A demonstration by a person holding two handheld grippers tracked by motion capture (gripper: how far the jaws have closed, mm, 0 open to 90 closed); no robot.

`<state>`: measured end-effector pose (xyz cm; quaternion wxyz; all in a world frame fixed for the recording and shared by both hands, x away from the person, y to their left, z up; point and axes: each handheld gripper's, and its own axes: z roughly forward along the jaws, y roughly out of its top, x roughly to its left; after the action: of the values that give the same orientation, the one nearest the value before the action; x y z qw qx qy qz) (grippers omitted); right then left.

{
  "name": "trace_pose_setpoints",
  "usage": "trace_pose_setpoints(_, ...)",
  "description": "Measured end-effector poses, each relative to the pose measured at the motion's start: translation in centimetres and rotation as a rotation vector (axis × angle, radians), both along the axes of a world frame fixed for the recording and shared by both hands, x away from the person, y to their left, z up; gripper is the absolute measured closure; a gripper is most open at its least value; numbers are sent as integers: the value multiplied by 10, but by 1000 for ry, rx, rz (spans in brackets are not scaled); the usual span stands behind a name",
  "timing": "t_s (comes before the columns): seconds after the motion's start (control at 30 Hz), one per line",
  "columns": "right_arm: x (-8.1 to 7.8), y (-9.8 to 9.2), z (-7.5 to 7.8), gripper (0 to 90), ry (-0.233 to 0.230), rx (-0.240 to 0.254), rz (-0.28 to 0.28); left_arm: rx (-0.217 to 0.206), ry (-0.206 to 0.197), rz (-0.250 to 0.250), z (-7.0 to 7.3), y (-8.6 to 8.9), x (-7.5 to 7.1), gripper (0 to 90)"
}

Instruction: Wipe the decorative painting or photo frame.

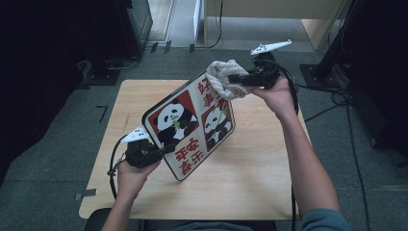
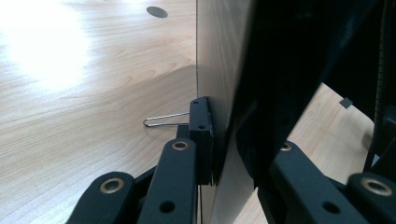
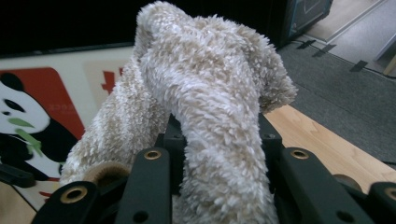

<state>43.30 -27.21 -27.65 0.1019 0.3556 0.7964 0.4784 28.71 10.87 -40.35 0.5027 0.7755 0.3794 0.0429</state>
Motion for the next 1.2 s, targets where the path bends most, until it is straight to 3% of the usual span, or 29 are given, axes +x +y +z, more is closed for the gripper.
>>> trace_pose_setpoints(0.6, 2, -4, -30, 668, 40, 0, -3, 1, 2, -8, 0, 1, 0, 801)
trace_pose_setpoints(1.2, -1, -7, -45, 669, 76, -1, -6, -3, 7, -14, 0, 1, 0, 797)
